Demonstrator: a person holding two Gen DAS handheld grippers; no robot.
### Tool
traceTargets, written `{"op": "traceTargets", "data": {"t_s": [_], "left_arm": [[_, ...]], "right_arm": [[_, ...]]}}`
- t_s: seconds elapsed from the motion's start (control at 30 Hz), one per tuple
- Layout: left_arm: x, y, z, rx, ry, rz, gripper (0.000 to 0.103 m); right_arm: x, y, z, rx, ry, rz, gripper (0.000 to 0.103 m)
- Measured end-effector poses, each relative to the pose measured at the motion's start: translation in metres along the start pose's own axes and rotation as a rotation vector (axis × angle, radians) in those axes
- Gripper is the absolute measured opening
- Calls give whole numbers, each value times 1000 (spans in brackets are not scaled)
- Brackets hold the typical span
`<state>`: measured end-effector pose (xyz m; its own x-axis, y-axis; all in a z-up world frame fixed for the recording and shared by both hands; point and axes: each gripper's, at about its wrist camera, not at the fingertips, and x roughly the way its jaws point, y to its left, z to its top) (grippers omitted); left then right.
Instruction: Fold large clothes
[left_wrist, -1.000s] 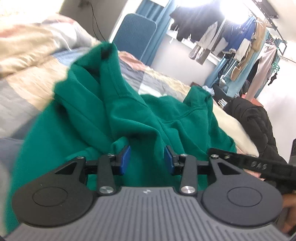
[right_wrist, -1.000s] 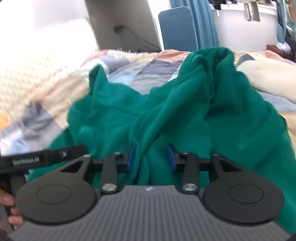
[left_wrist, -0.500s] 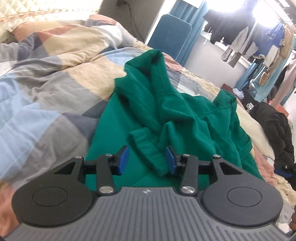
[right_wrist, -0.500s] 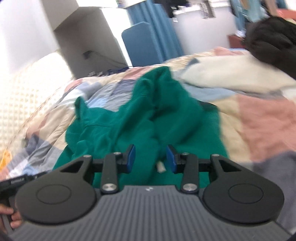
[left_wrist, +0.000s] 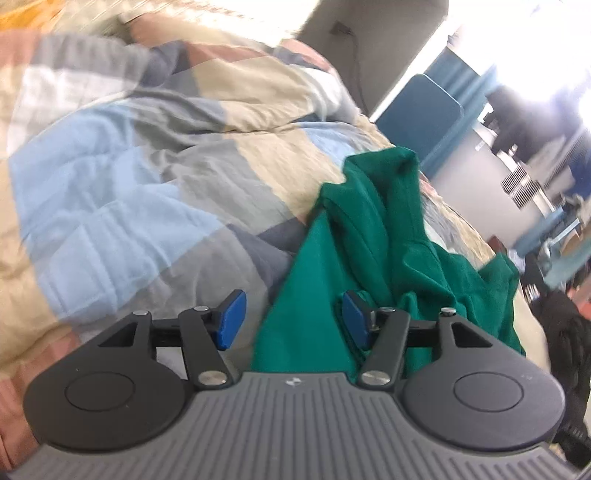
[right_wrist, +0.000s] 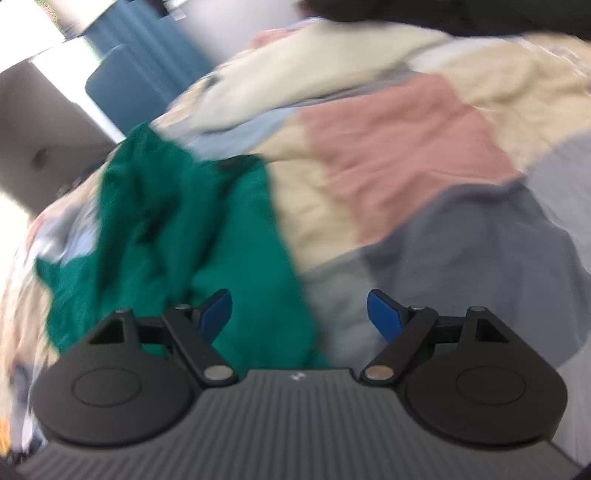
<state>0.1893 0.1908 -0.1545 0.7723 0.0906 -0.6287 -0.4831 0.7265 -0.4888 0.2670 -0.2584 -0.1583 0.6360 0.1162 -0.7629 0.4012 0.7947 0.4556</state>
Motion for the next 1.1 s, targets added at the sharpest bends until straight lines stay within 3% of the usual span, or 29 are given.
{"op": "traceTargets", "data": {"t_s": [0.1, 0.27, 0.43, 0.6, 0.7, 0.83, 0.93, 1.03, 1.1], "left_arm": [[10, 7, 2, -43, 42, -1, 63], [40, 15, -5, -130, 182, -51, 63], [60, 19, -13, -178, 269, -40, 63], [56, 25, -17, -249, 288, -183, 63], [57, 22, -18, -239, 288, -166, 63], [60, 13, -25, -182, 306, -118, 62], [54, 5, -26, -142, 290, -219, 59], [45, 2, -25, -146, 285, -304, 58], [49, 2, -28, -143, 304, -249, 58]], "right_arm": [[11, -14, 1, 86, 49, 19, 82], [39, -27, -10, 255, 245, 227, 84], [40, -19, -17, 255, 285, 310, 84], [33, -3, -19, 240, 313, 492, 84], [32, 4, -20, 175, 312, 463, 84], [41, 6, -25, 108, 275, 251, 82], [47, 8, -25, 103, 288, 263, 76], [45, 9, -25, 145, 307, 385, 75], [42, 10, -28, 136, 332, 455, 73]]}}
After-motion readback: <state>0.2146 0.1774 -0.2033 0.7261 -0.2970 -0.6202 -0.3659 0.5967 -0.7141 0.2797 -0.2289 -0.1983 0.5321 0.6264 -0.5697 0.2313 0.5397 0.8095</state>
